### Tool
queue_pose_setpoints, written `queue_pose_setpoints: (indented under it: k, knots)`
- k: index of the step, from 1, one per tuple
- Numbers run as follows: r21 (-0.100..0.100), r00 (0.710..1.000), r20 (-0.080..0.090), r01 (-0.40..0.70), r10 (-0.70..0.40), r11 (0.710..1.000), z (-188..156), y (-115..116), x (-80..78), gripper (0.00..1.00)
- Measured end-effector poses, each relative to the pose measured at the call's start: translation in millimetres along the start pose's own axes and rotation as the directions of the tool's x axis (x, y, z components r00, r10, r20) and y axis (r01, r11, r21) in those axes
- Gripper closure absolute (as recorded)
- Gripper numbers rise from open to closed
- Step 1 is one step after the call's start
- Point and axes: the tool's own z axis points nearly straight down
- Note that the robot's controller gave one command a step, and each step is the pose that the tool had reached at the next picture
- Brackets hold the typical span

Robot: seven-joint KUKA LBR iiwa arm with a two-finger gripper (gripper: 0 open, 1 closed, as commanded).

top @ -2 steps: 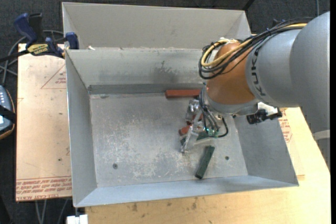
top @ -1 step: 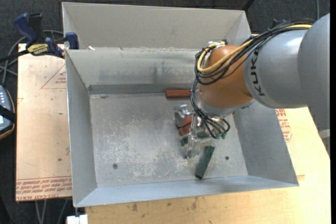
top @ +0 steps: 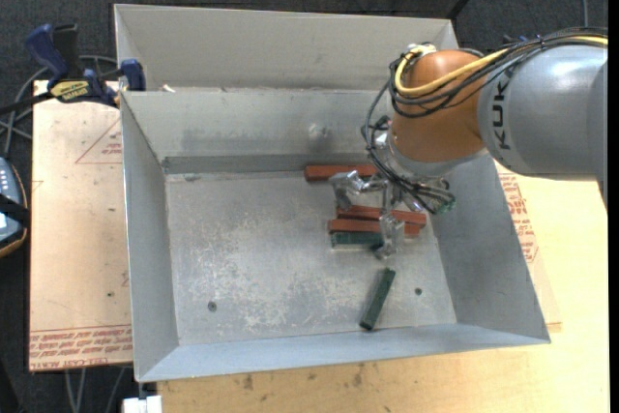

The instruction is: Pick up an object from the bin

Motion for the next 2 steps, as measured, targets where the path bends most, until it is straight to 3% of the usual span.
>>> queue_pose_setpoints:
  k: [1,2]
  knots:
    - [-0.003,1.000,0.001,0.001,-0.001,1.000,-3,2,-1.7,1.00]
    - [0.001,0.911,0.004,0.413,-0.413,0.911,-149,54,-42.6,1.00]
